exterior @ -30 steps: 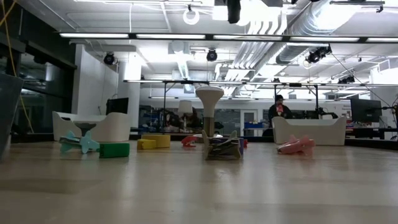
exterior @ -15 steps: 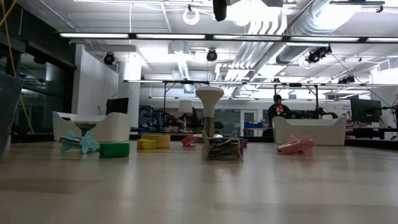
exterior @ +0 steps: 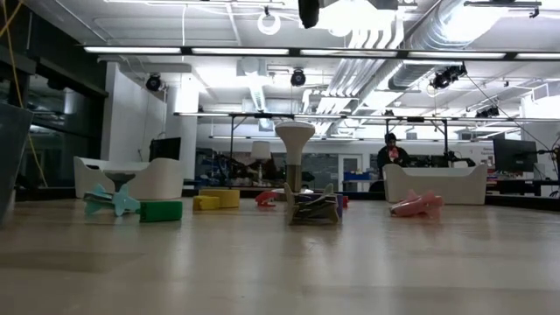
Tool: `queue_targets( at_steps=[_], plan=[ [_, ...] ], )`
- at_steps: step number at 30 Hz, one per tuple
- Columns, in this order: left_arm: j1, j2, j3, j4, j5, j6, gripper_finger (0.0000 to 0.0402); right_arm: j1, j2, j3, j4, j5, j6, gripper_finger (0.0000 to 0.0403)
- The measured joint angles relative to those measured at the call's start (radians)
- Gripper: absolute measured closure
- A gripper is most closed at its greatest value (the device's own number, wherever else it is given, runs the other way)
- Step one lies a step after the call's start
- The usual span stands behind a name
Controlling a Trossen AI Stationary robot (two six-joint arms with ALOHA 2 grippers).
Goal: Pick and place Stapler, Stapler remover, tape
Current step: Put the light blue tape into the black bin
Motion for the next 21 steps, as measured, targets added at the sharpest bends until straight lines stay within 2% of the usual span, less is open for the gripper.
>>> queue_targets(
  at_steps=[3, 13, 21],
  plan=[
    [0.000, 0.000, 0.000, -0.007, -0.001, 0.000, 0.0364, 0.000, 0.000, 0.000, -0.010, 0.002, -0.001, 0.0368],
    [-0.002, 0.001, 0.000, -0.047, -0.027, 0.000, 0.0364, -0.003, -0.020, 0.001, -0.076, -0.019, -0.020, 0.0302],
    [-0.003, -0.026, 0.000, -0.136, -0.035, -0.008, 0.0364, -0.005, -0.109, 0.001, -0.210, 0.082, -0.092, 0.0274]
  ],
)
